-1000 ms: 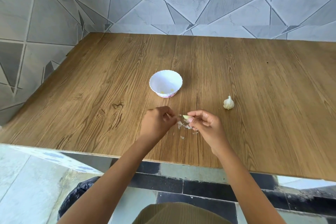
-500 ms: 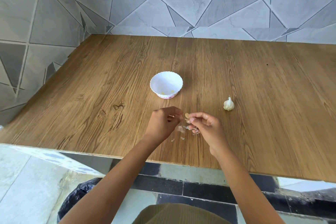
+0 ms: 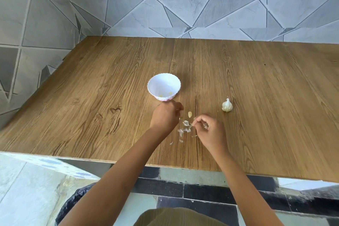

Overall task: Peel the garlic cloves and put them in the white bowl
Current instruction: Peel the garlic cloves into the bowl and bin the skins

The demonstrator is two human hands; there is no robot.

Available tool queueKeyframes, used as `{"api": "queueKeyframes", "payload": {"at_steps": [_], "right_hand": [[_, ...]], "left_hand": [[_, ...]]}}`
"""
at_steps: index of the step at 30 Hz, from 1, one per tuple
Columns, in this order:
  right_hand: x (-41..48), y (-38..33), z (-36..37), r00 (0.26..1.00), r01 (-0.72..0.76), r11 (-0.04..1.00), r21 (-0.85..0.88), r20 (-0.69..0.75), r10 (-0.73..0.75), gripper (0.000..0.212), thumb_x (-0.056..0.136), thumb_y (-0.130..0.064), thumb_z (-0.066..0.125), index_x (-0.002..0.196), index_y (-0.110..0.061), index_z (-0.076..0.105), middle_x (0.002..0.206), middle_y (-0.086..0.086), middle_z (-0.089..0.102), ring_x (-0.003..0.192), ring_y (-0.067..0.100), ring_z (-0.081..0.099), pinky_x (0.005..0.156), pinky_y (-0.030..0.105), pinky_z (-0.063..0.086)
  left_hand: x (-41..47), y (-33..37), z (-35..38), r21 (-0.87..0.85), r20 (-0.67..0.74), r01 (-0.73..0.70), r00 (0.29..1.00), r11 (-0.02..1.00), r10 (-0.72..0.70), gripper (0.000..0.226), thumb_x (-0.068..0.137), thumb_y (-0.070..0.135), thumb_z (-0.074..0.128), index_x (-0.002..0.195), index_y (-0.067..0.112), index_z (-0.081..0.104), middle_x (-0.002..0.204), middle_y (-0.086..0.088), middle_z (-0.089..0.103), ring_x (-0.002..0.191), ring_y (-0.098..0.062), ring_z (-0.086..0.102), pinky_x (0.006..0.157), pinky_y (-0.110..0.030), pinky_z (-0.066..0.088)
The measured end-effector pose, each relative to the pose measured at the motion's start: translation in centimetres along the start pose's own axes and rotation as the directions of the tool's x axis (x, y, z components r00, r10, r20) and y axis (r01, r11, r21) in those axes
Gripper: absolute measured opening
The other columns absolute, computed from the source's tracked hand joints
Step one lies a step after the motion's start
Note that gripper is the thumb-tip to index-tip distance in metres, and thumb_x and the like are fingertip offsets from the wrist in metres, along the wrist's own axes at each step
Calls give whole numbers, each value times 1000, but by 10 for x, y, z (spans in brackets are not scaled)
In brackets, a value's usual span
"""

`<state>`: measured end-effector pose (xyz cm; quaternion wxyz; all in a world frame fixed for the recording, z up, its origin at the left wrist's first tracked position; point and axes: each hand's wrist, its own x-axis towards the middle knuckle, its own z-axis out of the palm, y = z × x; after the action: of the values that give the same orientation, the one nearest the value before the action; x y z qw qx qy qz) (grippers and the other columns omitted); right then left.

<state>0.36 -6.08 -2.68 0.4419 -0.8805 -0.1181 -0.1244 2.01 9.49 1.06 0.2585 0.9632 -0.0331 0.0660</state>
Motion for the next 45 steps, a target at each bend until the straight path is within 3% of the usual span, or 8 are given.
{"api": "queueKeyframes", "payload": {"at_steps": [6, 17, 24, 28, 32, 35, 39, 45], "right_hand": [[-7, 2, -6, 999, 3, 999, -53, -46, -6, 7, 83, -15, 63, 85, -19, 69, 85, -10, 68, 80, 10, 63, 66, 32, 55], [-21, 11, -5, 1000, 23, 996, -82, -11, -24, 22, 85, -10, 66, 106, -15, 68, 99, -4, 70, 93, 13, 64, 82, 31, 53], [-23, 12, -3, 999, 29, 996, -81, -30, -31, 26, 84, -9, 66, 109, -13, 66, 98, -4, 68, 92, 14, 61, 81, 37, 54], [-28, 12, -2, 998, 49, 993, -105, -39, -53, 29, 83, -6, 68, 111, -12, 66, 100, -2, 68, 93, 13, 61, 83, 36, 54], [-30, 15, 0, 997, 62, 989, -137, -31, -67, 30, 84, -9, 67, 114, -10, 65, 110, 2, 68, 103, 19, 62, 91, 37, 50], [-34, 16, 2, 996, 82, 977, -195, -25, -89, 34, 81, -10, 72, 114, -6, 65, 114, 7, 67, 108, 25, 62, 95, 37, 44], [-36, 18, 3, 996, 83, 967, -239, 3, -85, 40, 80, -11, 73, 118, -3, 63, 119, 11, 65, 113, 30, 60, 96, 39, 41], [-36, 16, 1, 999, 37, 985, -168, 13, -35, 42, 84, -11, 70, 124, -5, 59, 121, 10, 64, 113, 27, 59, 95, 40, 47]], "left_hand": [[20, 8, 13, 79, 107, -7, 994, 997, -2, 25, 85, 12, 55, 102, 19, 71, 93, -2, 72, 83, -23, 67, 69, -36, 55], [26, 1, 19, 2, 167, -62, 984, 998, 61, 9, 79, 12, 62, 86, 14, 68, 83, -3, 70, 75, -22, 65, 66, -39, 56], [35, 2, 7, 8, 290, -263, 924, 965, 249, 37, 80, -2, 58, 111, 13, 69, 110, -6, 62, 86, -20, 61, 75, -29, 48], [37, 8, 8, 63, 315, -257, 922, 964, 225, 27, 80, 0, 58, 102, 9, 71, 101, -7, 63, 85, -23, 62, 69, -27, 45], [21, -11, -2, -17, 169, -167, 971, 986, 167, 10, 78, 8, 66, 88, 8, 68, 84, -3, 62, 70, -17, 59, 66, -32, 51], [3, -45, -20, -4, 42, 8, 999, 1000, -8, 9, 76, 8, 67, 85, 9, 69, 75, 2, 57, 65, -15, 55, 64, -28, 48], [-3, -82, -36, 56, -39, 247, 969, 967, -246, 14, 81, 10, 65, 93, 8, 70, 87, -9, 65, 77, -25, 61, 66, -32, 49], [-9, -68, -32, 84, -108, 242, 967, 967, -232, 29, 84, 5, 58, 110, 15, 69, 108, -6, 65, 81, -25, 65, 70, -37, 54]]}}
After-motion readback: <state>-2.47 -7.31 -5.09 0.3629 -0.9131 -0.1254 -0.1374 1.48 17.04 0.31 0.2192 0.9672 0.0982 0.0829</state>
